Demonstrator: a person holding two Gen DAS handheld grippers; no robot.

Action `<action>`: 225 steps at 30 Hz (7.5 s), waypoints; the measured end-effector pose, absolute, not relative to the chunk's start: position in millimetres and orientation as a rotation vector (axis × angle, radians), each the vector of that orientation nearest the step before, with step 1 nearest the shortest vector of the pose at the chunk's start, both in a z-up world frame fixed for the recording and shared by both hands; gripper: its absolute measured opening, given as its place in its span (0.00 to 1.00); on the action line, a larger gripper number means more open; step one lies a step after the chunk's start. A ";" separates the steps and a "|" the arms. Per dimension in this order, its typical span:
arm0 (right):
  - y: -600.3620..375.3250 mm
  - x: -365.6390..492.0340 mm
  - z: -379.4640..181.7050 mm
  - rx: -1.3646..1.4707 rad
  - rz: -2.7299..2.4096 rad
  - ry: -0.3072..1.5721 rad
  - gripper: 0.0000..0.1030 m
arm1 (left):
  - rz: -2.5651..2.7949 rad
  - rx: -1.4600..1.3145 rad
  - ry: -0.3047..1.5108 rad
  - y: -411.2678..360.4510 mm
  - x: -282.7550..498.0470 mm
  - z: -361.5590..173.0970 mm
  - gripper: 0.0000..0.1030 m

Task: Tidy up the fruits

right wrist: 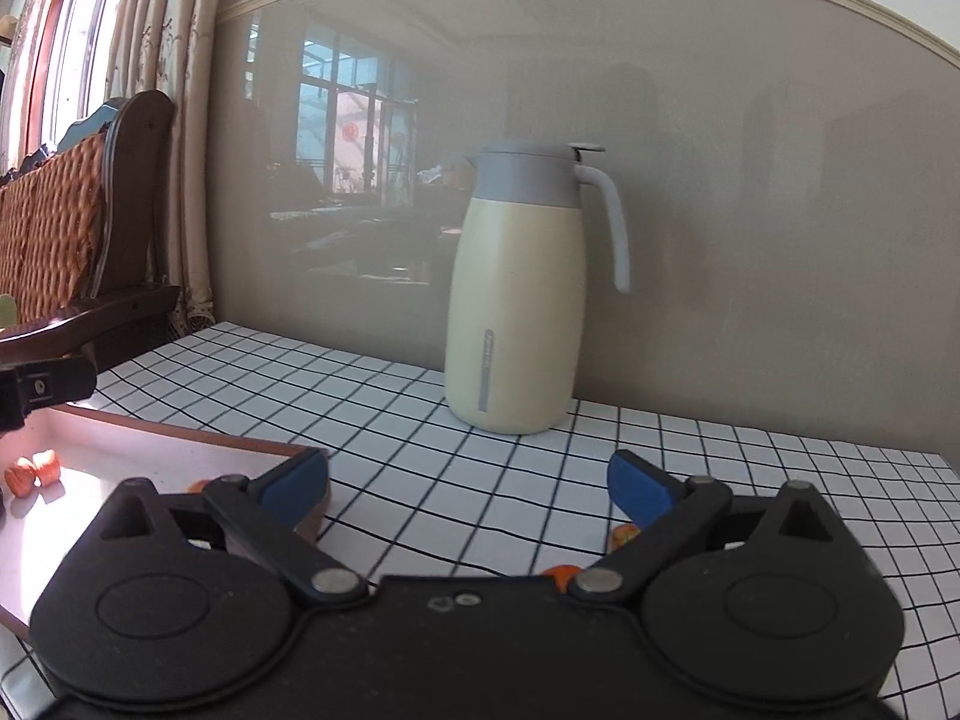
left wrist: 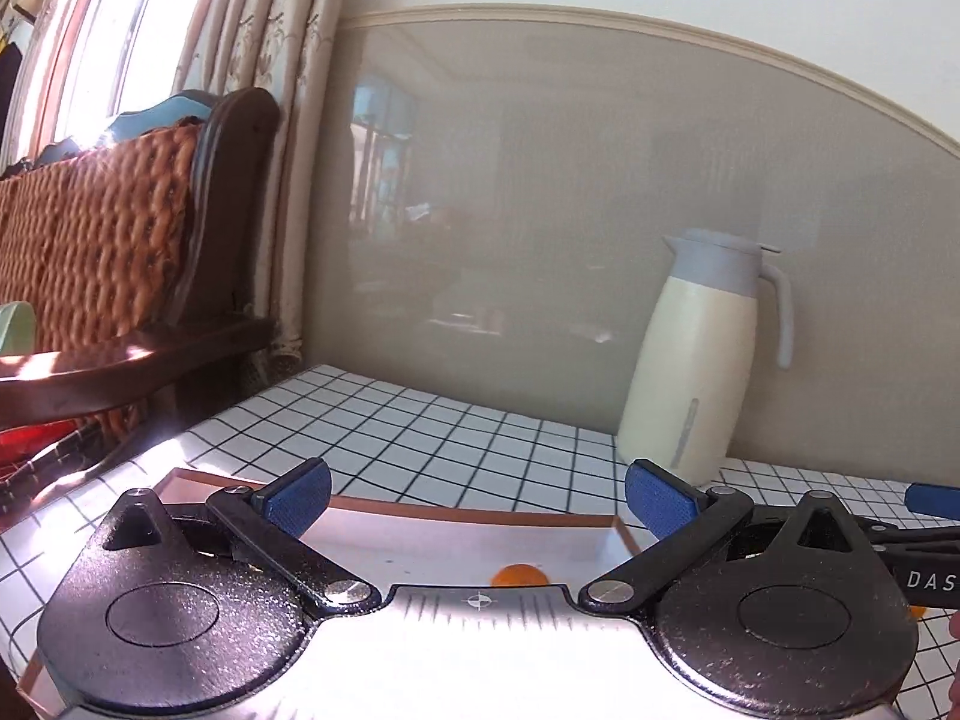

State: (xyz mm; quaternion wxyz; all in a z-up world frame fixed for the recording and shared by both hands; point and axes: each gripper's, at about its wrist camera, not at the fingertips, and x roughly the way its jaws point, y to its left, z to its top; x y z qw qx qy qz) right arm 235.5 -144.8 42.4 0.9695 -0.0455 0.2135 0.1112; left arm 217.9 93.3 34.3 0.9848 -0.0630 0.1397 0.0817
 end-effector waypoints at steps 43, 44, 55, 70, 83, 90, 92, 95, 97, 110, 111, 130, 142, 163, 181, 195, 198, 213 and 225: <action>-286.4 270.5 -38.0 -0.087 0.052 0.716 0.32 | -0.222 0.089 0.562 -114.3 309.6 -37.8 0.82; -286.0 270.7 -37.6 -0.090 0.053 0.714 0.31 | -0.222 0.093 0.565 -117.4 311.4 -39.4 0.82; -291.3 273.0 -39.1 -0.084 0.056 0.707 0.26 | -0.211 0.120 0.604 -134.9 322.9 -48.4 0.69; -295.0 263.4 -29.1 -0.059 0.040 0.684 0.22 | -0.229 0.110 0.596 -136.3 314.4 -43.4 0.39; -286.7 236.1 3.4 -0.053 0.042 0.621 0.22 | -0.256 0.097 0.510 -118.9 264.0 -3.8 0.39; -269.0 206.5 21.7 -0.057 0.073 0.586 0.22 | -0.253 0.075 0.475 -96.8 219.9 9.5 0.39; -264.1 197.2 22.8 -0.059 0.081 0.583 0.22 | -0.241 0.066 0.473 -86.7 205.8 11.0 0.39; -254.1 185.7 24.9 -0.070 0.101 0.579 0.22 | -0.218 0.067 0.461 -71.1 190.5 14.2 0.39; -248.3 179.8 26.7 -0.082 0.114 0.576 0.22 | -0.197 0.071 0.451 -59.0 183.3 16.6 0.39; -186.1 161.9 40.0 -0.125 0.283 0.529 0.22 | -0.053 0.042 0.437 28.1 145.2 19.3 0.39; -180.2 161.5 40.6 -0.128 0.300 0.526 0.22 | -0.045 0.044 0.438 32.9 141.6 18.8 0.39; -96.0 153.2 53.7 -0.167 0.538 0.466 0.22 | 0.140 0.036 0.414 111.1 109.0 18.7 0.39; -59.2 155.3 57.9 -0.176 0.604 0.438 0.22 | 0.246 0.026 0.392 157.2 98.0 18.3 0.39; -50.5 185.5 76.3 -0.127 0.527 0.366 0.22 | 0.303 0.018 0.338 192.1 132.6 34.9 0.39; -45.8 231.9 67.8 -0.107 0.484 0.386 0.22 | 0.322 -0.002 0.364 212.1 181.6 31.8 0.39; -40.1 250.1 59.6 -0.107 0.478 0.419 0.22 | 0.323 -0.011 0.403 228.7 207.5 23.4 0.39; -38.6 252.0 57.3 -0.113 0.478 0.427 0.22 | 0.321 -0.008 0.413 229.9 214.3 20.9 0.39; -31.6 276.5 40.6 -0.142 0.479 0.494 0.22 | 0.345 0.000 0.494 244.7 248.7 5.6 0.39; -26.8 297.5 23.4 -0.165 0.495 0.566 0.34 | 0.334 -0.027 0.527 248.3 263.4 1.3 0.42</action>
